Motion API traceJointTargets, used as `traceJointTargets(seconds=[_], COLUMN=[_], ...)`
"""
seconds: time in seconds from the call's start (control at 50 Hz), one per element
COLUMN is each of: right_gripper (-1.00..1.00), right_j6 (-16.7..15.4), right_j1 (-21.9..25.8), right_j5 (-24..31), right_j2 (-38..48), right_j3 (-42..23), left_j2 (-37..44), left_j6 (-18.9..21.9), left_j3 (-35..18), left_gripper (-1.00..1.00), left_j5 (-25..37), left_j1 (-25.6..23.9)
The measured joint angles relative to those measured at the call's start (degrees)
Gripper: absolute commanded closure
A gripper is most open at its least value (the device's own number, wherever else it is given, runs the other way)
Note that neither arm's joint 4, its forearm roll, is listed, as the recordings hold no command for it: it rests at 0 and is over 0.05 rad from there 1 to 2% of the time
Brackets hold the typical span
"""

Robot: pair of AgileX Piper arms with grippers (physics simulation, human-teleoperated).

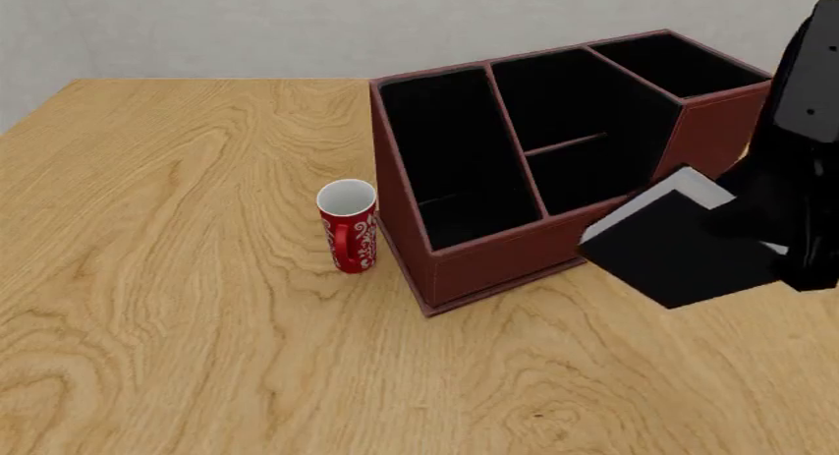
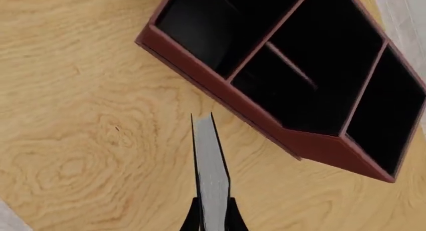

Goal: Pick up the book and place it in the left compartment of the caddy.

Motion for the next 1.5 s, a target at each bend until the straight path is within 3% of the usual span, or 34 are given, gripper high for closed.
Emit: traceJointTargets(seconds=[0.18,0.38,1.0,1.5], right_gripper=[1.00,1.00,1.00,1.00], right_j6=[4.2,5.8,4.2,6.2], right_j1=[3.2,5.2,7.6,9.9], right_j5=[0.0,0.0,0.0,0.0], right_j2=[4.0,8.0,16.3,24.9], right_j3=[-3.9,-8.5,-20.5,-28.3], left_j2=[0.0,0.0,0.0,0.0], left_j6=[0.4,1.5,3.1,3.5], left_j3=[-1.4,-2.1,-2.8,-2.4], left_gripper=[-1.00,-1.00,-1.00,-1.00], left_j5=[0.7,1.1,2.4,2.4], left_j1=[-0.2,-1.2,-2.7,-1.9])
